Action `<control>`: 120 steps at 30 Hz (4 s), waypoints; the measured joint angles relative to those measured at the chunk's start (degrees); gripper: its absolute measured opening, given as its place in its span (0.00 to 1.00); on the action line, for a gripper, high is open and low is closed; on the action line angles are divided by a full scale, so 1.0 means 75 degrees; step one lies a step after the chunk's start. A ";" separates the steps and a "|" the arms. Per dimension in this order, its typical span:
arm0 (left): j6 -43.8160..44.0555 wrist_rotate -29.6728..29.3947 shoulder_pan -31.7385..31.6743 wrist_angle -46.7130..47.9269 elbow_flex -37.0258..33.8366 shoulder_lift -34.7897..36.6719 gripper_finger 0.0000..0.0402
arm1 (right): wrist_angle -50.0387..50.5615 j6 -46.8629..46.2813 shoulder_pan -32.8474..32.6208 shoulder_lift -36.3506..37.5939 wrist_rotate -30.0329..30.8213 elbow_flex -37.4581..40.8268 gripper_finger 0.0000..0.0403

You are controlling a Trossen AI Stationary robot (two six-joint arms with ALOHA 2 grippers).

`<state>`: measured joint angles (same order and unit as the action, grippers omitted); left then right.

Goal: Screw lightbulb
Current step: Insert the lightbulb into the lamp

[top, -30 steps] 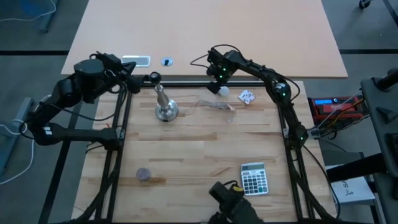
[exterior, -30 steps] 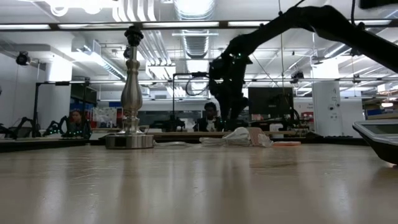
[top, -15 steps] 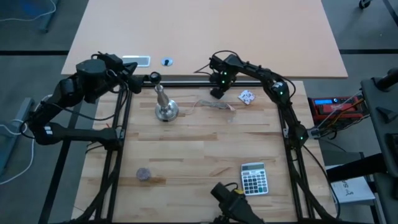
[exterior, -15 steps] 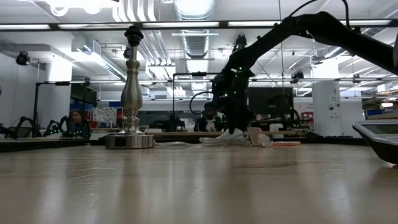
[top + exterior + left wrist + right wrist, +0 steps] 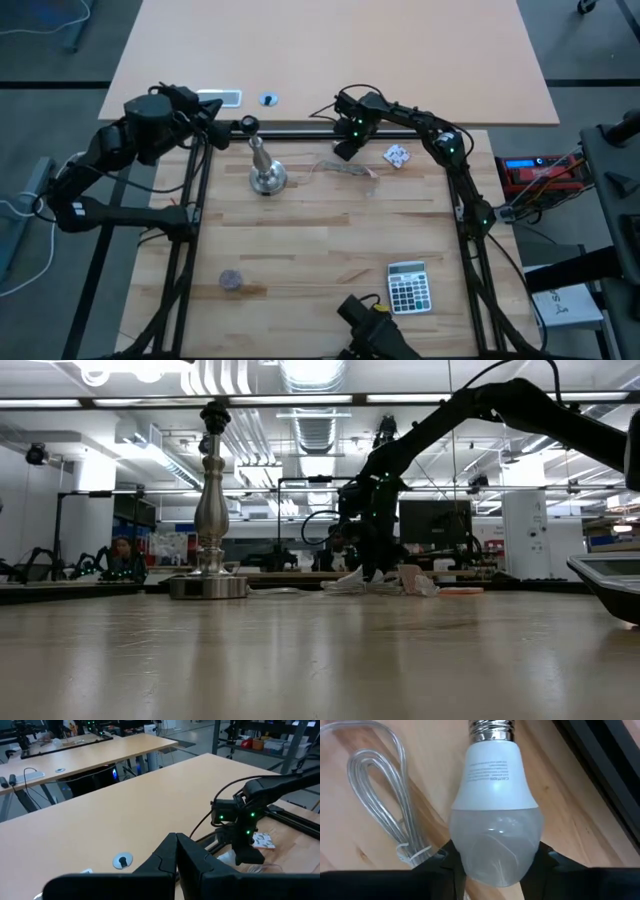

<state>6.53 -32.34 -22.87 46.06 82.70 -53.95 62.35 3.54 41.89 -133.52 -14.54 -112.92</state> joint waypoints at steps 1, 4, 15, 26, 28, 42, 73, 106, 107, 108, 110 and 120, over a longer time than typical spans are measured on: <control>-0.0026 0.0000 0.0000 0.0000 0.0000 0.0000 0.00 | 0.0059 -0.0025 0.0001 0.0032 -0.0129 -0.0001 0.30; -0.0162 0.0000 0.0000 -0.0011 0.0000 -0.0006 0.00 | 0.0107 -0.0162 0.0000 0.0294 -0.0415 -0.0001 0.30; -0.0135 0.3032 -0.0029 -0.1355 0.0000 -0.0313 0.00 | -0.0638 0.0080 -0.0884 0.3762 -0.1119 -0.0048 0.30; 0.0258 0.4729 -0.0212 -0.3009 0.0181 -0.1653 0.10 | -0.2981 -0.0004 -0.2409 0.5702 0.0411 -0.0053 0.30; 0.0250 0.5290 -0.0216 -0.3215 0.0410 -0.1858 0.17 | -0.2899 -0.0142 -0.2493 0.5724 0.0431 -0.0048 0.30; 0.0242 0.7273 -0.0239 -0.2772 0.2135 -0.3518 0.53 | -0.2714 0.0003 -0.3053 0.5547 0.0504 -0.0045 0.30; 0.0048 0.7581 -0.0239 -0.2018 0.2369 -0.3645 0.31 | -0.2542 0.0094 -0.3634 0.5235 0.0833 -0.0182 0.30; -0.0838 0.6355 -0.0413 -0.8376 0.2355 -0.2740 0.25 | -0.9787 -0.2608 -0.2933 0.4384 -0.0064 -0.0632 0.57; -0.0795 0.6538 -0.0420 -0.8495 0.2354 -0.2798 0.25 | -1.0210 -0.3084 -0.2878 0.4258 -0.0337 -0.0639 0.56; -0.0785 0.6660 -0.0420 -0.8598 0.2346 -0.2864 0.25 | -1.0577 -0.3546 -0.2820 0.4135 -0.0570 -0.0643 0.56; -0.0762 0.6986 -0.0420 -0.8572 0.2300 -0.2940 0.25 | -1.1341 -0.4404 -0.2725 0.3905 -0.0920 -0.0642 0.57; -0.0173 0.7302 -0.0424 -0.8525 0.2237 -0.3153 0.25 | -1.2239 -0.3839 -0.2871 0.3697 -0.1308 -0.0645 0.60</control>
<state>5.23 22.42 -26.05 -17.87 99.48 -77.60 -29.44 -25.25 20.36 -105.79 -24.35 -117.75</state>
